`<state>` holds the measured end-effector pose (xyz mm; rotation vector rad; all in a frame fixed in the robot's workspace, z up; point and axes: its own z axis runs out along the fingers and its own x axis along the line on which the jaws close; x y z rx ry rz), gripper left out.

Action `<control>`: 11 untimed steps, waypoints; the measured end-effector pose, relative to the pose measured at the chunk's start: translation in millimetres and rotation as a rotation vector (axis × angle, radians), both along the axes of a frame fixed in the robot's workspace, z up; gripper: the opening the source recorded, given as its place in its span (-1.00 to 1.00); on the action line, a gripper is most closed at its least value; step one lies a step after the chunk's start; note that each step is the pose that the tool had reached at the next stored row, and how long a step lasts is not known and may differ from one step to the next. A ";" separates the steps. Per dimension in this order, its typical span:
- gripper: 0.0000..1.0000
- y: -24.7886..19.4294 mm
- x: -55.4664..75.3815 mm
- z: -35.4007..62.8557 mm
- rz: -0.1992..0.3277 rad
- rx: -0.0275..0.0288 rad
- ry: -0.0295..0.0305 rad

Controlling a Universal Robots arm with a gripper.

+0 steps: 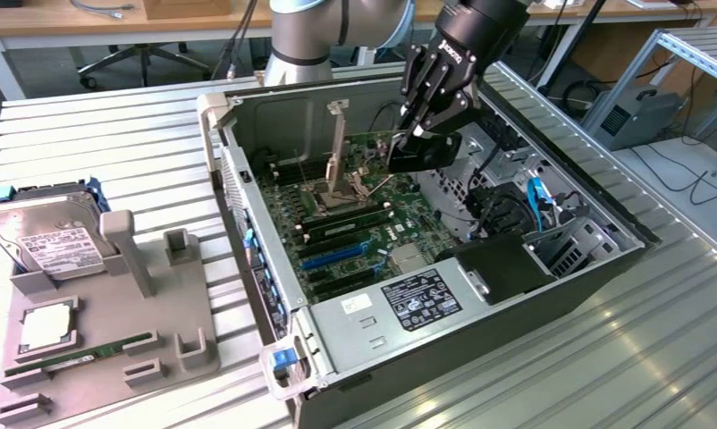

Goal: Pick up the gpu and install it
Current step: 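Insert the gpu into the slot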

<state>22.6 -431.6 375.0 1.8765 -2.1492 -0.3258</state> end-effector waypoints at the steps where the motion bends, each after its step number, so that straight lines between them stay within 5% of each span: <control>1: -0.47 -0.2 0.0 -0.7 0.000 0.0001 0.0000; 9: -0.47 -4.6 0.1 -5.4 0.017 -0.0003 0.0001; 10: -0.47 -4.6 0.0 -5.9 0.017 -0.0001 -0.0136; 11: -0.47 -4.6 0.1 -6.2 0.017 -0.0005 -0.0527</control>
